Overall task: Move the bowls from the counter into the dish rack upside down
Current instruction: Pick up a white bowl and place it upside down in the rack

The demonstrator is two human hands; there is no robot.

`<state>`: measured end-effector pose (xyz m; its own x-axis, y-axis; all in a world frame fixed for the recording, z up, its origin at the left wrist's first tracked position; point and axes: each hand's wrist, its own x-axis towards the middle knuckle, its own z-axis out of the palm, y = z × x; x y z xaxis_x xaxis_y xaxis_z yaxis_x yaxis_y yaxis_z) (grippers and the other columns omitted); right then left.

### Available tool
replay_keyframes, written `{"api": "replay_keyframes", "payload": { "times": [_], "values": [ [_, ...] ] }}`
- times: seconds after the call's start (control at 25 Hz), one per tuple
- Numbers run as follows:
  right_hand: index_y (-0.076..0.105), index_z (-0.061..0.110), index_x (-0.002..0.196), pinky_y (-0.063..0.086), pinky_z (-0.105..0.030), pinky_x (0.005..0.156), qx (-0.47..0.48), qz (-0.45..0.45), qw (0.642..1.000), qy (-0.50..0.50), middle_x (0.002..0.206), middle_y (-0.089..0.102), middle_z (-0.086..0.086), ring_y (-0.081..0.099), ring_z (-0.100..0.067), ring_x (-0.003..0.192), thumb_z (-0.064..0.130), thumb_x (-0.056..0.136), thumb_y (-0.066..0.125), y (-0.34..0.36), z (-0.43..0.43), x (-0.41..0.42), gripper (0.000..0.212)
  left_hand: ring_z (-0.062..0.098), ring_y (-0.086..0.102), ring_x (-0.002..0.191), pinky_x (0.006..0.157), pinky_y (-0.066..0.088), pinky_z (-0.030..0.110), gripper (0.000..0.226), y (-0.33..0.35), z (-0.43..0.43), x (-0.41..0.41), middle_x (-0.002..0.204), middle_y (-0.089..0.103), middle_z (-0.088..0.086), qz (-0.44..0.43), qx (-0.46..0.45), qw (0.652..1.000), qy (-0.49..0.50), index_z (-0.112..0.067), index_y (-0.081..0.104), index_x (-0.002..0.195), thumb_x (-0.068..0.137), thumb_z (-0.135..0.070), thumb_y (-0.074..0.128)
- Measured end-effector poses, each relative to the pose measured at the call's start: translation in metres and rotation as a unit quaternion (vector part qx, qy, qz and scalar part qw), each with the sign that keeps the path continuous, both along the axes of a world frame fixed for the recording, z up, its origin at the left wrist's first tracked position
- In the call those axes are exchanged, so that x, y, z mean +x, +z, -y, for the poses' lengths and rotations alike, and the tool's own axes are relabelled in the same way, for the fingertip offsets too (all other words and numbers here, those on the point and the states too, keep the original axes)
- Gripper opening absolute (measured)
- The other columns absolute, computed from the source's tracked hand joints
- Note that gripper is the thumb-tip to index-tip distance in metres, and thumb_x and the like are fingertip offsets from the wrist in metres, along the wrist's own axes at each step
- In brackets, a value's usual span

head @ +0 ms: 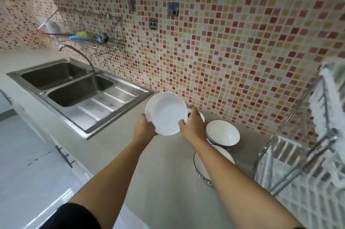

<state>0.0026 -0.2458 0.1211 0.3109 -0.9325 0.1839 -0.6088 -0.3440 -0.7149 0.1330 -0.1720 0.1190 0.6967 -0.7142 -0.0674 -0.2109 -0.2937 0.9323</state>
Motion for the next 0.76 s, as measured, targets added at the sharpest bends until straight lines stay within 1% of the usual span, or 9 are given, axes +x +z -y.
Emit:
{"api": "replay_keyframes", "payload": {
  "times": [0.16,0.24,0.36,0.4,0.48,0.52,0.6,0.68,0.76],
  "values": [
    [0.030,0.024,0.142,0.047,-0.041,0.093,-0.090,0.040,0.994,-0.055,0.135,0.047,-0.009,0.053,-0.027,0.115,0.014,0.097,0.041,0.078,-0.023,-0.032,0.048,0.030,0.058,0.100,0.070,0.060,0.041,0.041,0.077,-0.007,-0.020,0.116,0.052,0.011,0.010,-0.064,0.994,-0.091,-0.007,0.044,0.127,0.086,-0.002,0.042],
    [0.028,0.023,0.144,0.048,-0.039,0.095,-0.195,0.043,0.977,-0.078,0.136,0.046,-0.010,0.052,-0.025,0.115,0.011,0.097,0.040,0.120,-0.049,-0.066,0.050,0.030,0.063,0.089,0.067,0.061,0.041,0.030,0.118,-0.017,-0.042,0.108,0.060,0.015,0.080,-0.085,0.983,-0.140,-0.003,0.050,0.117,0.091,-0.014,0.040],
    [0.025,0.023,0.146,0.046,-0.039,0.097,-0.275,0.042,0.959,-0.051,0.137,0.046,-0.014,0.052,-0.026,0.114,0.011,0.097,0.040,0.160,-0.067,-0.096,0.052,0.021,0.056,0.059,0.045,0.046,0.017,0.032,0.159,-0.027,-0.065,0.069,0.059,0.006,0.227,-0.123,0.958,-0.128,-0.003,0.052,0.084,0.098,-0.025,0.034],
    [0.023,0.025,0.147,0.048,-0.035,0.092,-0.310,0.036,0.948,-0.062,0.136,0.047,-0.014,0.054,-0.024,0.109,0.012,0.098,0.040,0.174,-0.078,-0.112,0.054,0.016,0.050,0.053,0.037,0.038,0.010,0.029,0.173,-0.034,-0.077,0.062,0.053,0.001,0.245,-0.162,0.944,-0.149,-0.006,0.050,0.081,0.098,-0.025,0.036],
    [0.020,0.027,0.148,0.047,-0.027,0.077,-0.372,0.031,0.924,-0.083,0.130,0.050,-0.015,0.053,-0.017,0.091,0.009,0.097,0.041,0.198,-0.096,-0.146,0.058,0.008,0.048,0.055,0.038,0.037,0.005,0.016,0.199,-0.049,-0.101,0.067,0.055,-0.003,0.224,-0.242,0.918,-0.219,-0.012,0.055,0.093,0.097,-0.020,0.042],
    [0.020,0.027,0.147,0.044,-0.024,0.070,-0.406,0.024,0.909,-0.088,0.127,0.051,-0.016,0.052,-0.015,0.083,0.005,0.095,0.043,0.208,-0.103,-0.165,0.061,0.005,0.053,0.063,0.043,0.039,0.004,0.016,0.212,-0.055,-0.111,0.077,0.061,-0.003,0.202,-0.276,0.905,-0.252,-0.013,0.058,0.102,0.096,-0.017,0.044],
    [0.021,0.026,0.146,0.044,-0.026,0.057,-0.460,-0.022,0.883,-0.087,0.127,0.049,-0.020,0.056,-0.021,0.067,-0.003,0.090,0.047,0.223,-0.115,-0.210,0.068,0.004,0.060,0.092,0.067,0.044,0.007,0.035,0.231,-0.060,-0.132,0.107,0.065,-0.002,0.155,-0.324,0.870,-0.337,-0.015,0.057,0.123,0.092,-0.016,0.042],
    [0.017,0.022,0.146,0.046,-0.031,0.044,-0.481,-0.107,0.866,-0.088,0.130,0.043,-0.020,0.056,-0.027,0.054,-0.010,0.084,0.053,0.228,-0.126,-0.252,0.079,0.015,0.058,0.113,0.087,0.049,0.022,0.050,0.242,-0.059,-0.156,0.126,0.060,0.003,0.082,-0.334,0.848,-0.404,-0.016,0.049,0.134,0.086,-0.025,0.039],
    [0.010,0.022,0.147,0.050,-0.037,0.039,-0.482,-0.189,0.849,-0.110,0.133,0.035,-0.016,0.055,-0.028,0.049,-0.013,0.079,0.059,0.227,-0.131,-0.292,0.090,0.026,0.054,0.121,0.099,0.047,0.037,0.061,0.251,-0.057,-0.187,0.137,0.052,0.010,0.085,-0.291,0.832,-0.464,-0.020,0.038,0.140,0.085,-0.047,0.039]
  ]
}}
